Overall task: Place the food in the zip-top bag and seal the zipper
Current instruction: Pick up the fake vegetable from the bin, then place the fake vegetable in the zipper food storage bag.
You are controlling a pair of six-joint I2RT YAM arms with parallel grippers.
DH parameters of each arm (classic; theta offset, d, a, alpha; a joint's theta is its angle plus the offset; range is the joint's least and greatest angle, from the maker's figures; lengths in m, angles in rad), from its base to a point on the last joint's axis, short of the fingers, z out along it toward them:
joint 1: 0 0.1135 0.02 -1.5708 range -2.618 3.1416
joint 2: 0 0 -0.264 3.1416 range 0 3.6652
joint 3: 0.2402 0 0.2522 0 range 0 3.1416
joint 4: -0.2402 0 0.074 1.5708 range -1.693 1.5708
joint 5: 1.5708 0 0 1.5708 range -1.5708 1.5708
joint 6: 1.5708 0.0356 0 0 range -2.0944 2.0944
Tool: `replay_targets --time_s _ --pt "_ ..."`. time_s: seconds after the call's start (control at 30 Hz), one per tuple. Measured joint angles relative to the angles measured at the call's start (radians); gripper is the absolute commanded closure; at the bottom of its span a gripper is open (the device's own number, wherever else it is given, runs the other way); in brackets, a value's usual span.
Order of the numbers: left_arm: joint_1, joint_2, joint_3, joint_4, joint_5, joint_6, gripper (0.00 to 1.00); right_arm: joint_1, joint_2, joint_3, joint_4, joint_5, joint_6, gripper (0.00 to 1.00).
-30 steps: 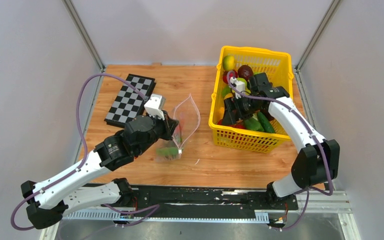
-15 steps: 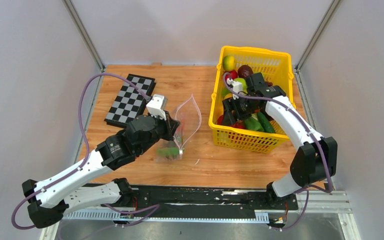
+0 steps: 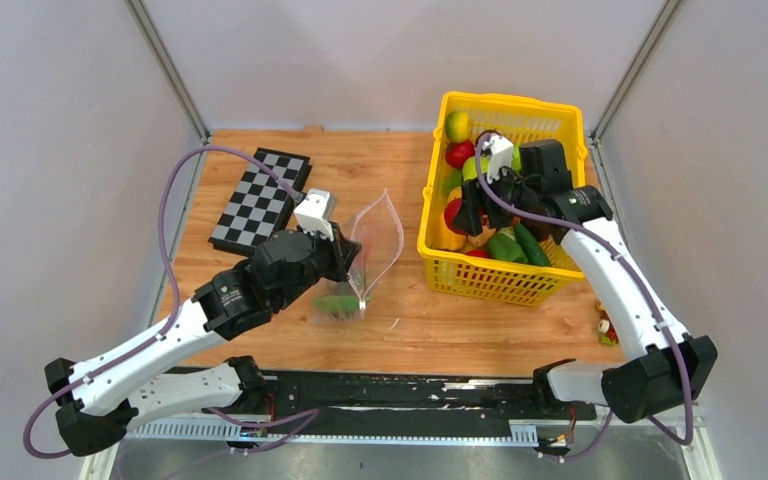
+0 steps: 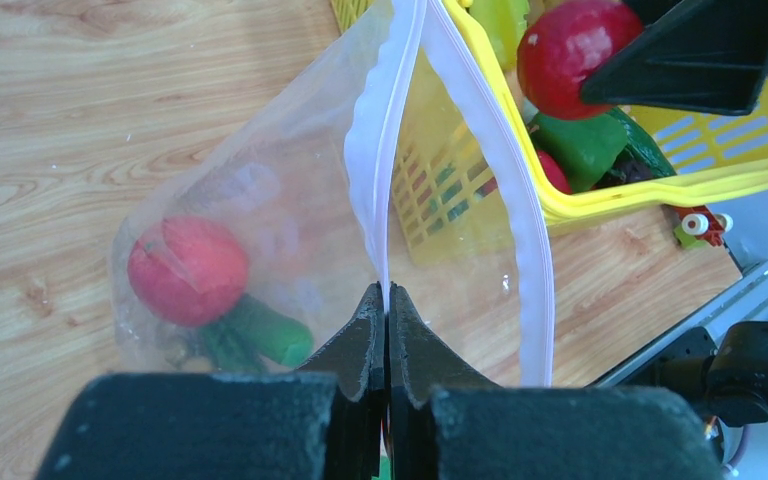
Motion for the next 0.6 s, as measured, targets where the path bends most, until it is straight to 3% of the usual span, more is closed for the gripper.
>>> replay_targets --time_s 0.37,0.6 --pt "0.000 0.001 0.000 0.003 0.014 0.000 1.00 0.018 -0.171 -0.039 0.209 -0.245 0.106 0.57" --pt "0.000 0.006 0.000 0.020 0.023 0.000 1.00 0.204 -0.137 -0.028 0.249 -0.284 0.095 0.57"
